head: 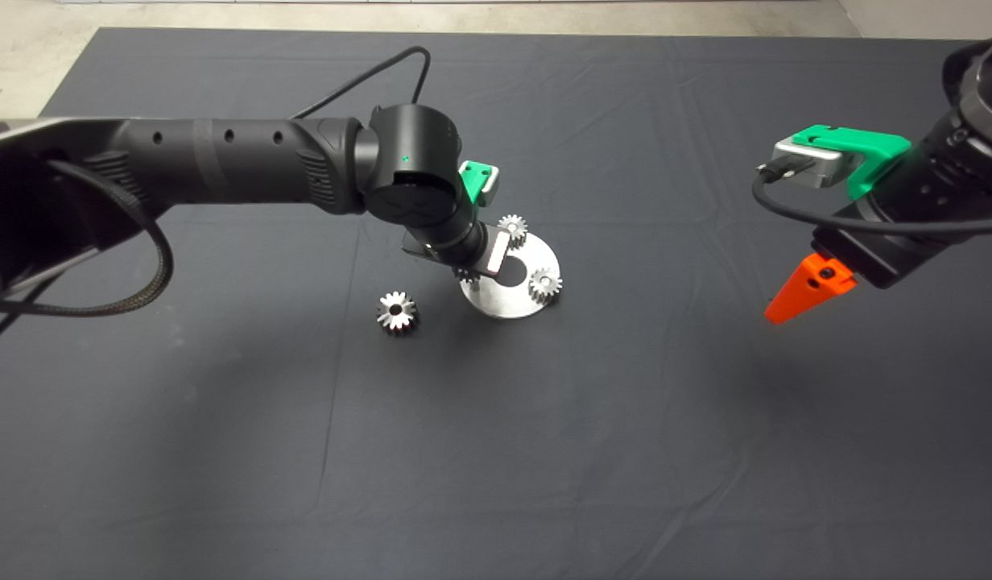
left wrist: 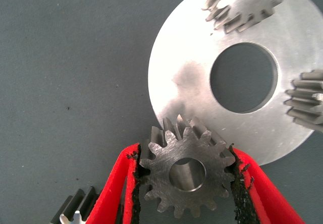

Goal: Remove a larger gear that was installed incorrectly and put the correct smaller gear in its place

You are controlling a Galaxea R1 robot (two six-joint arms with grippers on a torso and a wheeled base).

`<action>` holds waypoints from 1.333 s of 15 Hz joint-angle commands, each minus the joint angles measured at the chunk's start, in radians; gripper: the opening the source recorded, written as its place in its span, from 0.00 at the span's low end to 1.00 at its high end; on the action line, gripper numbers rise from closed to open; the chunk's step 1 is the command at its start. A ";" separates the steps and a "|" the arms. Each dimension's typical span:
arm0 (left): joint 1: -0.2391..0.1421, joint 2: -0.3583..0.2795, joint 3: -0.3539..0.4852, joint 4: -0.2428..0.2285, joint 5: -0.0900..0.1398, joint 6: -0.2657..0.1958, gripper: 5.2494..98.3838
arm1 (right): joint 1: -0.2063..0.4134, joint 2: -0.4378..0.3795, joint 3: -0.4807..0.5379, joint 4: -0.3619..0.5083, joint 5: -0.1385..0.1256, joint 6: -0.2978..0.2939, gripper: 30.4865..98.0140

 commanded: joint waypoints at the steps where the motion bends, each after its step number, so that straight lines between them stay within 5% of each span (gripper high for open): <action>1: -0.004 0.013 -0.014 0.015 -0.003 0.010 0.32 | 0.026 0.000 0.003 0.035 -0.117 0.004 1.00; 20: 0.007 0.012 -0.034 0.014 0.000 0.027 0.32 | 0.026 -0.005 0.004 0.036 -0.115 0.004 1.00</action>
